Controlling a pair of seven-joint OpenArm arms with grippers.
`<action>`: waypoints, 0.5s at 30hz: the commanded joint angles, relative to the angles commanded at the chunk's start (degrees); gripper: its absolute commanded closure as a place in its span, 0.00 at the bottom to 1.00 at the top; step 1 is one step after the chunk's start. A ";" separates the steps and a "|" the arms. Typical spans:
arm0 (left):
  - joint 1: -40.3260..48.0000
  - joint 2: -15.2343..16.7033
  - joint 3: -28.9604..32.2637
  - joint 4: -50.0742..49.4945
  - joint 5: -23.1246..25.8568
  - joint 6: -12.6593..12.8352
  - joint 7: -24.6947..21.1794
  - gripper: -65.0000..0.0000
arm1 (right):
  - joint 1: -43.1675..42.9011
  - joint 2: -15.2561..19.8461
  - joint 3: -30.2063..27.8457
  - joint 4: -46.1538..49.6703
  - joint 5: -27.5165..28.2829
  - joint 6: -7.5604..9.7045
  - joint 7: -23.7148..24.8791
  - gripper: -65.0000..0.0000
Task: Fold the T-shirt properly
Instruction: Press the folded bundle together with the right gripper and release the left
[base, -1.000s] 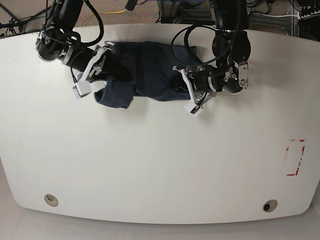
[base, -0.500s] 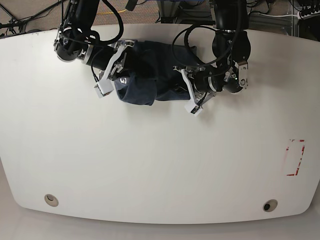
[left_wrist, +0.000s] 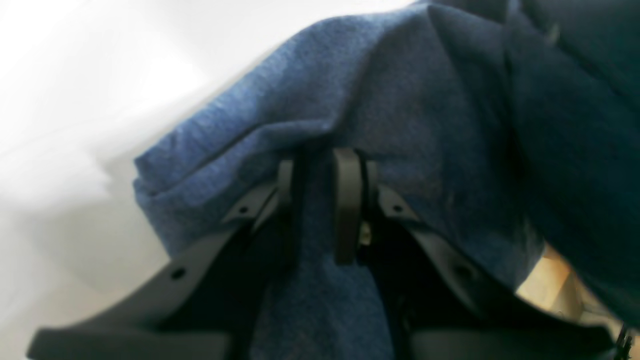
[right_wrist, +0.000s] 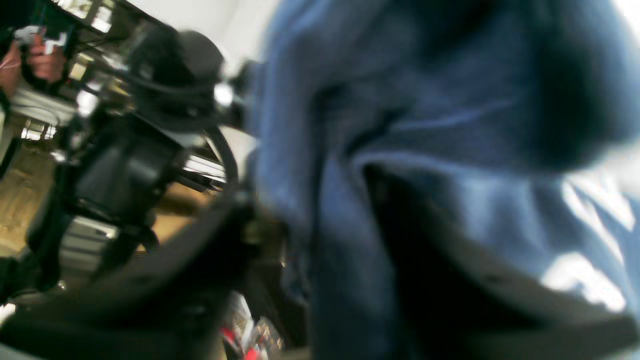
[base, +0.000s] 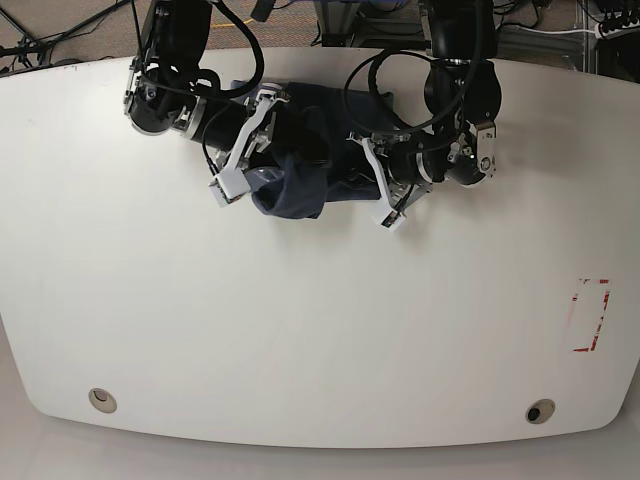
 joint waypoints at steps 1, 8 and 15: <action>0.00 0.00 0.00 0.00 0.00 0.00 0.00 0.86 | 0.00 0.00 0.09 0.00 0.00 -0.09 0.00 0.29; -0.09 -1.76 -1.05 1.23 -8.00 -0.09 0.00 0.76 | -0.35 0.09 0.00 0.00 0.62 -2.02 -0.09 0.10; 0.79 -8.26 -7.65 10.81 -23.47 -0.09 0.26 0.71 | -1.85 2.46 0.26 0.18 0.62 -1.49 0.00 0.10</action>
